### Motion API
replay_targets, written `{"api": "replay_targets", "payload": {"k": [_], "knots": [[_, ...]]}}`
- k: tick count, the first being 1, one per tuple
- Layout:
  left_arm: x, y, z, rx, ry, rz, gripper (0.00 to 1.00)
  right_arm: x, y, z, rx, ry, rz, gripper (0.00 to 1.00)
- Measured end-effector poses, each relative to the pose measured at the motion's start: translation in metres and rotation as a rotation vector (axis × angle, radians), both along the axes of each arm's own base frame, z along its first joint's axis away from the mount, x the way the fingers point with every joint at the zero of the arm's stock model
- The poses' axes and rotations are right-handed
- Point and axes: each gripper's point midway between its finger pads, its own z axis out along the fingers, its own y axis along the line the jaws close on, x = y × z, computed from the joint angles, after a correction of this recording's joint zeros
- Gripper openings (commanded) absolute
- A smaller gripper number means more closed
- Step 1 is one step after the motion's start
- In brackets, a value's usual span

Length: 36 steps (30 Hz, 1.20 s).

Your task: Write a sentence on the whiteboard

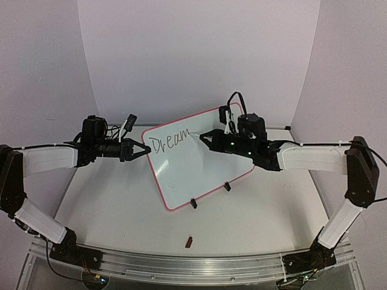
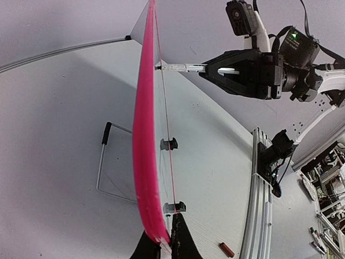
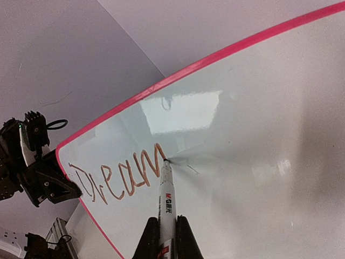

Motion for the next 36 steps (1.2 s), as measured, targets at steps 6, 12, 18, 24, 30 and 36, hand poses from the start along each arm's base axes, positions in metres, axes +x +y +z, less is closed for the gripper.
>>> {"api": "replay_targets", "payload": {"k": [6,12,18,24,30,36], "knots": [[0.0,0.0,0.0,0.0,0.0,0.0,0.0,-0.006,-0.005,-0.01,-0.009,0.024,0.0,0.0],[0.0,-0.001,0.001,0.0,-0.004,-0.004,0.0,-0.009,-0.011,-0.005,-0.01,0.021,-0.01,0.0],[-0.002,-0.003,0.002,-0.001,-0.008,-0.01,0.0,-0.012,-0.017,0.021,0.019,-0.021,-0.023,0.0],[-0.002,-0.003,0.002,0.0,-0.008,-0.011,0.0,-0.006,-0.021,0.027,0.026,-0.03,-0.036,0.0],[-0.002,-0.003,0.002,0.0,-0.008,-0.011,0.0,0.004,-0.02,0.029,0.03,-0.033,-0.044,0.0],[-0.002,-0.003,0.002,0.0,-0.008,-0.011,0.0,0.011,-0.016,0.021,0.022,-0.02,-0.041,0.0]]}}
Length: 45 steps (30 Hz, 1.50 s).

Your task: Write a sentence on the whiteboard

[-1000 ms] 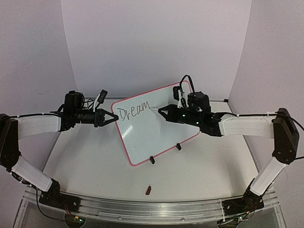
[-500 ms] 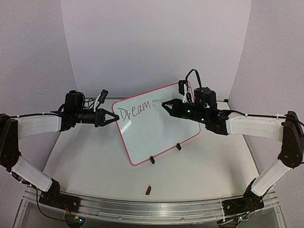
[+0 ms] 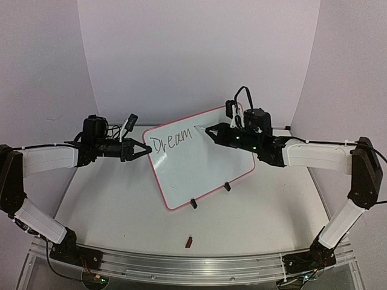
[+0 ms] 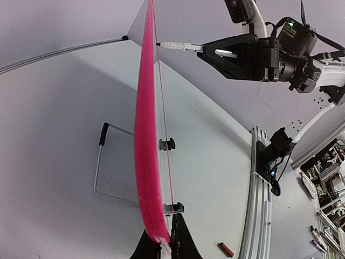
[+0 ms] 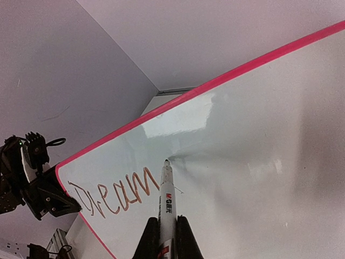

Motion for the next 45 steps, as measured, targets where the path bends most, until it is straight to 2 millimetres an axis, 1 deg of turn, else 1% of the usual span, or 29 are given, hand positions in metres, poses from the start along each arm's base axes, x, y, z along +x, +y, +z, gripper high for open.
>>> {"api": "replay_targets", "payload": {"k": [4,10,19,26,38,45], "knots": [[0.0,0.0,0.0,0.0,0.0,0.0,0.0,0.001,0.002,-0.004,-0.004,0.006,0.004,0.0],[0.0,0.0,0.0,0.0,0.0,0.0,0.0,0.002,0.005,-0.002,0.001,0.004,0.016,0.0],[0.0,0.0,0.0,0.0,0.0,0.0,0.0,-0.002,0.008,-0.006,0.003,0.014,0.041,0.0],[0.001,0.0,-0.001,0.003,0.002,0.004,0.0,-0.006,0.005,-0.021,-0.014,0.036,0.045,0.0],[0.0,0.0,-0.001,0.003,0.001,0.003,0.0,-0.006,-0.007,-0.023,-0.034,0.037,-0.006,0.0],[0.0,0.0,-0.001,0.003,0.001,0.003,0.0,-0.008,-0.008,-0.028,-0.045,0.045,-0.005,0.0]]}}
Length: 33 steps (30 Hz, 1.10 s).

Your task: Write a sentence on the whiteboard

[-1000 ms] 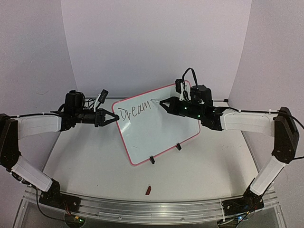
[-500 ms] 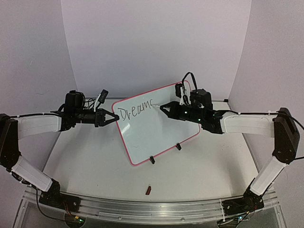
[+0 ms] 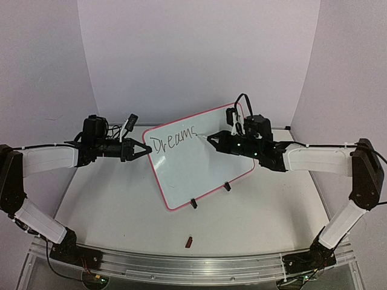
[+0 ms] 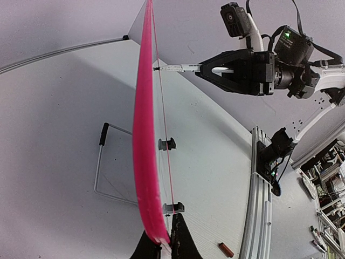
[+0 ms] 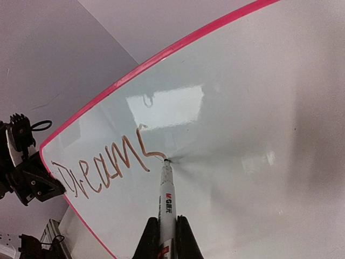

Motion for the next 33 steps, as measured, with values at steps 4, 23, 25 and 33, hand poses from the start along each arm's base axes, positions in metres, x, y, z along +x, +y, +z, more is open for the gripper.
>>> {"api": "replay_targets", "payload": {"k": [4,23,25,33], "knots": [[0.0,0.0,0.0,0.0,0.0,0.0,0.0,-0.002,0.001,-0.002,-0.002,0.005,0.011,0.0],[-0.001,-0.002,0.002,0.0,-0.008,-0.007,0.0,-0.018,0.003,0.009,0.045,-0.003,0.076,0.0],[-0.001,-0.002,0.002,0.0,-0.01,-0.008,0.0,-0.022,-0.001,0.021,0.062,-0.02,0.076,0.0],[-0.001,-0.003,0.002,0.0,-0.011,-0.009,0.0,-0.033,-0.02,0.082,0.144,-0.136,0.06,0.0]]}}
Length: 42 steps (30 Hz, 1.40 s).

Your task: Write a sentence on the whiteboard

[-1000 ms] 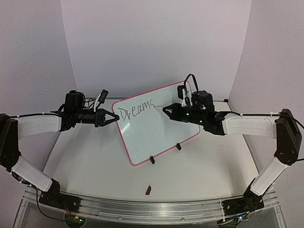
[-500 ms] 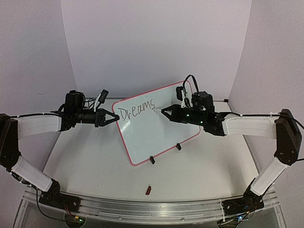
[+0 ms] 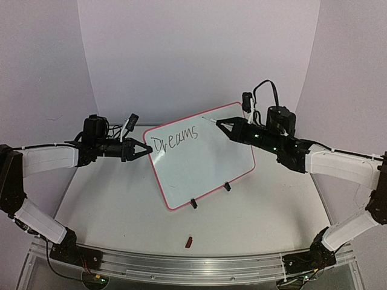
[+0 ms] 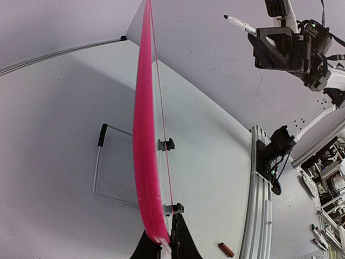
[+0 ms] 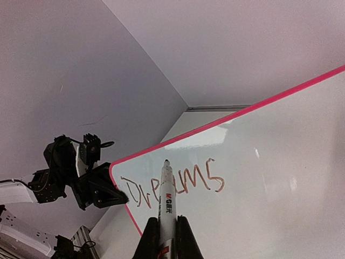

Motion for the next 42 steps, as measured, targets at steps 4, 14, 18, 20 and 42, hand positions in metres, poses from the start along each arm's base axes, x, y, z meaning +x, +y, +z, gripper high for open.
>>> {"api": "replay_targets", "payload": {"k": [4,14,18,20,42], "knots": [[0.0,0.0,0.0,0.0,0.0,-0.001,0.0,0.006,-0.009,-0.001,-0.01,-0.001,-0.023,0.0],[0.0,0.0,0.0,0.001,-0.001,0.0,0.0,0.019,-0.03,-0.018,-0.07,0.027,-0.037,0.0],[0.0,0.0,0.0,0.001,-0.001,0.001,0.0,0.023,-0.034,-0.023,-0.084,0.033,-0.016,0.0],[0.0,0.0,0.0,0.001,-0.001,0.001,0.0,0.026,-0.032,-0.027,-0.095,0.038,-0.004,0.0],[0.0,-0.001,0.0,0.002,-0.001,0.0,0.0,0.058,-0.013,-0.055,-0.138,0.084,0.0,0.0]]}}
